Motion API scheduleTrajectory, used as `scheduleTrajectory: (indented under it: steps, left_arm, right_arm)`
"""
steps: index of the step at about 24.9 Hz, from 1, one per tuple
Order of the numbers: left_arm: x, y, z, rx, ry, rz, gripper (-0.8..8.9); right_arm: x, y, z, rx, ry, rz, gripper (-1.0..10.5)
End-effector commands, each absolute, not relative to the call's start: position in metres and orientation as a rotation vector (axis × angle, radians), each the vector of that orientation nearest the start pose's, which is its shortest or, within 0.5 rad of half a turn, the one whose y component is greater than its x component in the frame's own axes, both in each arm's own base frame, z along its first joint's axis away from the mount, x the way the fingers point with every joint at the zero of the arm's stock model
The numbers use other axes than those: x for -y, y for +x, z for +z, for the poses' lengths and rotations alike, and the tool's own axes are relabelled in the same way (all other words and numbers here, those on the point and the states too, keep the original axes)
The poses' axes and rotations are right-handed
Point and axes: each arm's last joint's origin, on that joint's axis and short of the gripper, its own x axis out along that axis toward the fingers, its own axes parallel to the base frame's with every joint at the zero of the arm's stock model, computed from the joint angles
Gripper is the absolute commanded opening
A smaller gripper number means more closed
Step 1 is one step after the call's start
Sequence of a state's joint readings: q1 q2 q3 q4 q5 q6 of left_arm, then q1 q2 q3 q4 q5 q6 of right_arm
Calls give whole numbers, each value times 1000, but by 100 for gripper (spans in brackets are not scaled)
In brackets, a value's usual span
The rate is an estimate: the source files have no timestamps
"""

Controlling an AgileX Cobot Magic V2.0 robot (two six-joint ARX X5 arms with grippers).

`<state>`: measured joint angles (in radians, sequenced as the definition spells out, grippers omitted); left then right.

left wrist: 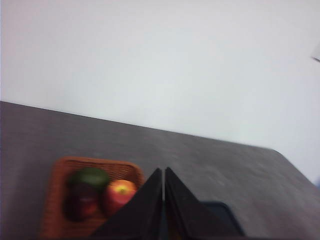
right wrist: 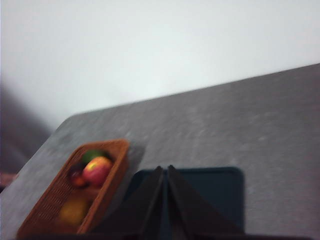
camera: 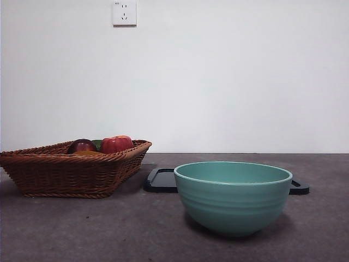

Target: Pick up the wifruite, put it on the bowl, pick up the plate, put it on desk

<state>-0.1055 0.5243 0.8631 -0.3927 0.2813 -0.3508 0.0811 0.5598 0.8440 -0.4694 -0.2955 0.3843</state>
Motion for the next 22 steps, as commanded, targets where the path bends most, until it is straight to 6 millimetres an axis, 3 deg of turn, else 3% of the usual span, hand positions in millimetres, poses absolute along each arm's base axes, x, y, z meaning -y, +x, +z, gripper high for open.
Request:
scheduleTrajectory:
  steps: [1,12,20,22]
  left_arm:
    - [22,102,386,-143,-349,-449,9]
    - [30,121,420,-328,-263,-619,9]
    - [38,131,395,-589,-244,-742,11]
    - [38,131,388,-662,-230,-742,77]
  right_arm:
    - [-24,113,367,-284,337,395,7]
    - [-43,137,387,-492,166,707,7]
    - [-47,139,380,-568,129,756,7]
    - [-47,139,379,-576,126,745,8]
